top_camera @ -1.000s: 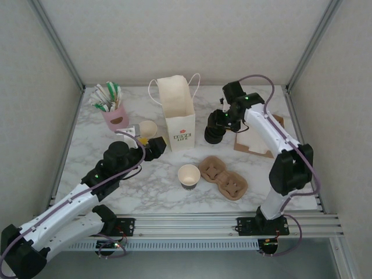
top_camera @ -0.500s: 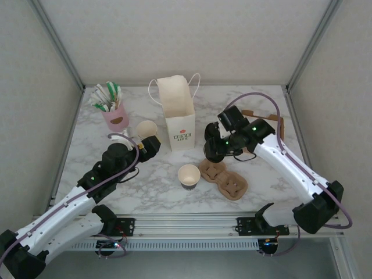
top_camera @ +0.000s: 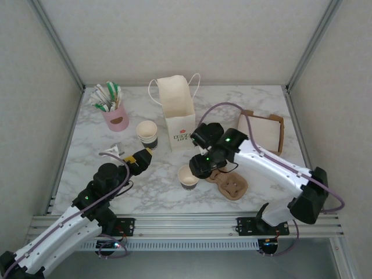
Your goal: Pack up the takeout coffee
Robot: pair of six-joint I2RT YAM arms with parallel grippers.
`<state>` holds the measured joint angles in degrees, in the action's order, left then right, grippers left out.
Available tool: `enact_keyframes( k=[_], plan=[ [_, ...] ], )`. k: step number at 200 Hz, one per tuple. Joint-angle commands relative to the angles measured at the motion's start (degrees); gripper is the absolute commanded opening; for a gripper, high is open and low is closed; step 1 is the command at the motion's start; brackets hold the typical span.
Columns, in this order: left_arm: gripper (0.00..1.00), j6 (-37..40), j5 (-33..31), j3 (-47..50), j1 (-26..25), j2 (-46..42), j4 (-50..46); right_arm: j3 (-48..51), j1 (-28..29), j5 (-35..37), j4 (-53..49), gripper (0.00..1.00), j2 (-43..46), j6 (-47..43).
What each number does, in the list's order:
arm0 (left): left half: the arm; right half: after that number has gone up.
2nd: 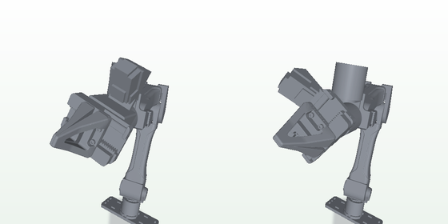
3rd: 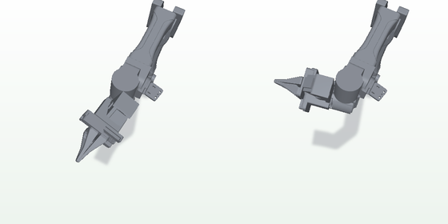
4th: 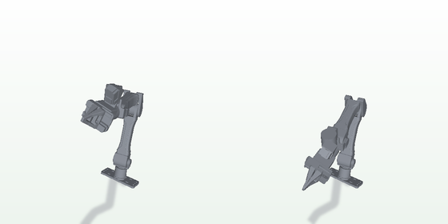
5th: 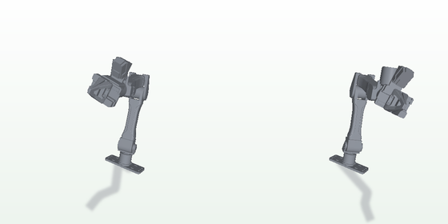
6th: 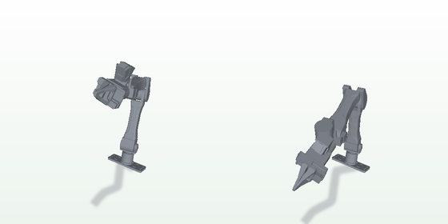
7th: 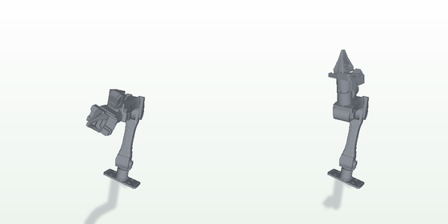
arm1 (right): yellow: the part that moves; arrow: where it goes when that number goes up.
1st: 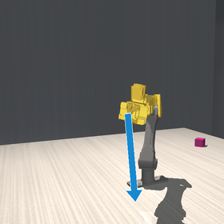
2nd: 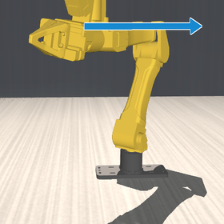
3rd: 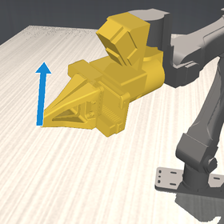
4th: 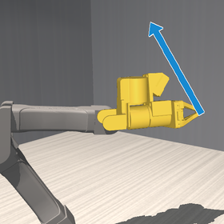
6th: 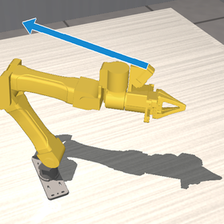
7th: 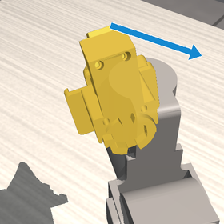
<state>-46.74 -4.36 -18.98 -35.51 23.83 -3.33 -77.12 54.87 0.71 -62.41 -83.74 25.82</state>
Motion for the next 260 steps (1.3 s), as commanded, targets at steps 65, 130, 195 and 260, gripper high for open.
enact_keyframes(
  k=[65, 130, 195, 260],
  plan=[
    [1.0, -0.6, -1.4, 2.4, 0.4, -2.3, 1.0, -8.1, 6.5, 7.1, -5.4, 0.67, -9.3, 0.9],
    [1.0, 0.1, -1.4, 2.5, 0.4, -2.4, 0.8, -10.6, 7.8, 6.9, -5.8, 0.68, -12.9, 0.6],
    [1.0, 0.1, -1.2, 2.9, 0.4, -3.0, 0.5, -11.2, 8.8, 6.8, -6.0, 0.68, -14.6, 0.7],
    [1.0, -0.1, -1.2, 3.3, 0.4, -3.3, 0.4, -11.1, 8.9, 5.9, -5.5, 0.68, -15.8, 0.6]
  ],
)
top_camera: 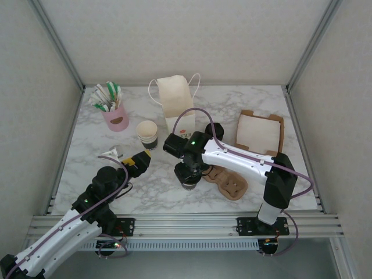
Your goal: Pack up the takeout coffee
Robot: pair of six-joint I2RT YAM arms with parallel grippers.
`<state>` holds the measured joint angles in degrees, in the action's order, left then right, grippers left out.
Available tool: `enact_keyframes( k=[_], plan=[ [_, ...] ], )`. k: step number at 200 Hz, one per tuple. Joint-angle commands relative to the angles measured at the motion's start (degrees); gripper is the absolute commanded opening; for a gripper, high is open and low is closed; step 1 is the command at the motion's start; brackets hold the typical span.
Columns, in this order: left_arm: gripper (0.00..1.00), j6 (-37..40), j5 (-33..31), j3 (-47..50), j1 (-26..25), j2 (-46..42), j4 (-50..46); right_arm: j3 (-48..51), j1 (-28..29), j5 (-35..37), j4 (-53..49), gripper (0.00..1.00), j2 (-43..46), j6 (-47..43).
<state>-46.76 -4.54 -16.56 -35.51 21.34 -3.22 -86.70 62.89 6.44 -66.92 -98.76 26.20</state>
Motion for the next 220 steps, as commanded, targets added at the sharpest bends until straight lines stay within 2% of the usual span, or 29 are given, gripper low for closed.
enact_keyframes(
  k=[1, 220],
  plan=[
    [1.0, 0.0, -1.0, 0.8, 0.4, -0.8, 0.3, -1.5, 0.8, 0.2, -0.9, 0.69, -0.8, 0.2],
    [1.0, 0.0, -0.7, 1.6, 0.4, -0.9, 0.9, -0.4, 2.0, 0.4, -1.2, 0.68, -4.4, 0.2]
  ],
)
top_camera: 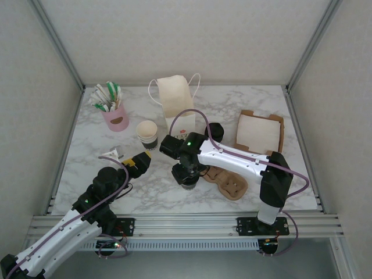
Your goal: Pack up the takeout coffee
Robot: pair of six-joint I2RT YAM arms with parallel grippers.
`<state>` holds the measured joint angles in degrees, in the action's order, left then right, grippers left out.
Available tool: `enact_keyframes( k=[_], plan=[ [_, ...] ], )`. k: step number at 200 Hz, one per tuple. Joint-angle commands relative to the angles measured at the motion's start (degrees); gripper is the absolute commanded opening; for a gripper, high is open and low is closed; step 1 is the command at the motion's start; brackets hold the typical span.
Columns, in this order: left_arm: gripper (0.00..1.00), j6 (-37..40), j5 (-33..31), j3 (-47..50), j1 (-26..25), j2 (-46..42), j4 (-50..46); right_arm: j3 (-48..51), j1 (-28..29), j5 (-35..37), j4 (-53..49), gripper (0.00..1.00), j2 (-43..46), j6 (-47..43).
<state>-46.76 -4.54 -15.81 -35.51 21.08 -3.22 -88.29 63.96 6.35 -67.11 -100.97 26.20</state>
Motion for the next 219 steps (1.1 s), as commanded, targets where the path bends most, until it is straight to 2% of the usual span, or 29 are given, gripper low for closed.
enact_keyframes(
  k=[1, 103, 219],
  plan=[
    [1.0, 0.0, -0.7, 0.9, 0.4, -0.7, 0.9, 1.2, 1.0, 0.5, -1.0, 0.68, -2.2, 0.3],
    [1.0, -0.1, -0.4, 1.2, 0.4, -0.2, 1.6, 3.5, 1.0, 2.9, -1.4, 0.68, -3.6, 1.2],
    [1.0, 0.0, -0.1, 0.8, 0.4, 0.4, 2.0, 2.9, 1.2, -2.5, 5.2, 0.69, -3.3, 2.0]
  ],
)
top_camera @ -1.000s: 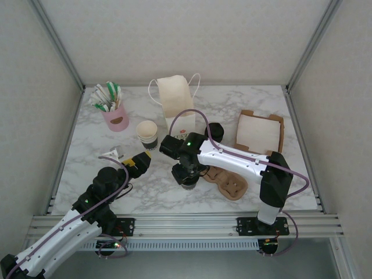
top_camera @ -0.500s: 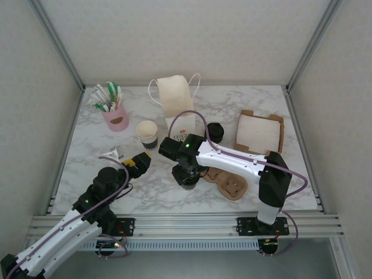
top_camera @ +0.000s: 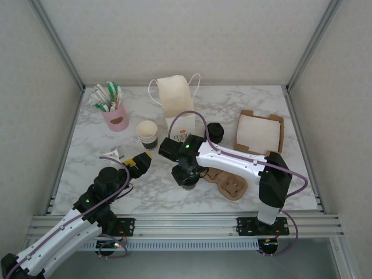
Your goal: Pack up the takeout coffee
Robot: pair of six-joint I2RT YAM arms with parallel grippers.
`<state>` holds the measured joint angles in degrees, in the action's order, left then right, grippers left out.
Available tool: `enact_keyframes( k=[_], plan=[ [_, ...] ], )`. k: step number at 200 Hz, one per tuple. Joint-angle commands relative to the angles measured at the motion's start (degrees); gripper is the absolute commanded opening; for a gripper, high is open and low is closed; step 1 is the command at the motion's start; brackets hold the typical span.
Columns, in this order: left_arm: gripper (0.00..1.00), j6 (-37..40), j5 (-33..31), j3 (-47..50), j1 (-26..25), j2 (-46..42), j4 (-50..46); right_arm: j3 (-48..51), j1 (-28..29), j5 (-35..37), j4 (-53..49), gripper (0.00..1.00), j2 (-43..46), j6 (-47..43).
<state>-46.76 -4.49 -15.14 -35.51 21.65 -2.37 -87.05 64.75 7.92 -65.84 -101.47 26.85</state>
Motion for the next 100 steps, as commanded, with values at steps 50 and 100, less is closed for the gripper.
enact_keyframes(
  k=[50, 100],
  plan=[
    [1.0, 0.4, 0.2, 0.0, 0.4, 0.4, 1.6, 0.1, 0.5, -2.6, 2.7, 0.76, -1.8, 1.4],
    [1.0, 0.6, 1.5, -0.2, 0.4, 1.7, 2.7, -1.4, 0.5, -0.7, 0.9, 0.86, 0.3, 1.8]
  ],
)
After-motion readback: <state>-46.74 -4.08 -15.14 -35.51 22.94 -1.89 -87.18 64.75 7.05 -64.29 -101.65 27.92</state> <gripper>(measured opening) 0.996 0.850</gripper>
